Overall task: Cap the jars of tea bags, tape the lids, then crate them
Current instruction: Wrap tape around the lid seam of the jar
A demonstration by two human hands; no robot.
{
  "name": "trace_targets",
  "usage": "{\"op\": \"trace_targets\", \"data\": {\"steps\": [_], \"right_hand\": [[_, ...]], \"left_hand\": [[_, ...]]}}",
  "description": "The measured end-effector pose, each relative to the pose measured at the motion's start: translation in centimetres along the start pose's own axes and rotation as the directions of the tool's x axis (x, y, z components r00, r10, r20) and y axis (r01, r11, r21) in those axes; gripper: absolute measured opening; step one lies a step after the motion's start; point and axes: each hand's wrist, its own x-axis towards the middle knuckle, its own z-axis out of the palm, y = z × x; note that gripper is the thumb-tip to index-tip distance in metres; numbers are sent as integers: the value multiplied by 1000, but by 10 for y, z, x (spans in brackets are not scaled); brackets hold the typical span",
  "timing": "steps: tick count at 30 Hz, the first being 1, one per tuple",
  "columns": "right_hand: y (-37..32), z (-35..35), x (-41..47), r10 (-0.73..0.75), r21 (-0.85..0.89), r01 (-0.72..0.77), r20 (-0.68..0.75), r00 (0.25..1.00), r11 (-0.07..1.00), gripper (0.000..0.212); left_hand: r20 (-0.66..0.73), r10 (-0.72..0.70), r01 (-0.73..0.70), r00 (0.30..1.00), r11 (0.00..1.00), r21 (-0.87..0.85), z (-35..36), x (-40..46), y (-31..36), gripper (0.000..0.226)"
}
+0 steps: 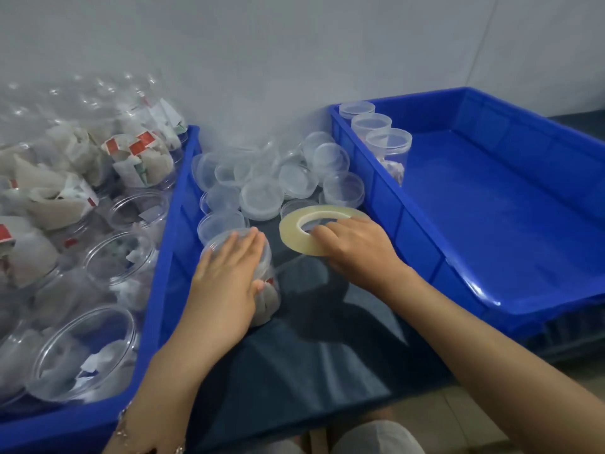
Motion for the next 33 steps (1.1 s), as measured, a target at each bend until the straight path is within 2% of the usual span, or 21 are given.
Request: {"op": "trace_targets", "data": {"steps": [3, 9, 13, 16, 23, 33], "right_hand": [[-5, -10, -11, 9, -25, -11, -48, 999, 1000, 14], [-19, -23, -27, 65, -33, -70, -126, 990, 997, 32], [-11, -15, -22, 84, -70, -94, -134, 987, 993, 21], [-3, -1, -8, 77, -79, -86, -109, 991, 993, 16], [0, 32, 32, 79, -4, -79, -39, 996, 997, 26], [-24, 61, 63, 107, 99, -129, 203, 973, 987, 38]], "left_hand": [[-28, -18, 17, 999, 1000, -15, 1, 0, 1, 69], [-3, -4, 4, 1000, 1000, 15, -1, 0, 1, 72], [3, 11, -11, 1000, 999, 47, -3, 0, 1, 71], [-12, 19, -18, 1000, 1000, 18, -3, -2, 1, 66], [-92, 3, -7, 996, 999, -48, 1, -4, 2, 61], [-155, 2, -20, 988, 993, -115, 8, -3, 1, 60]]}}
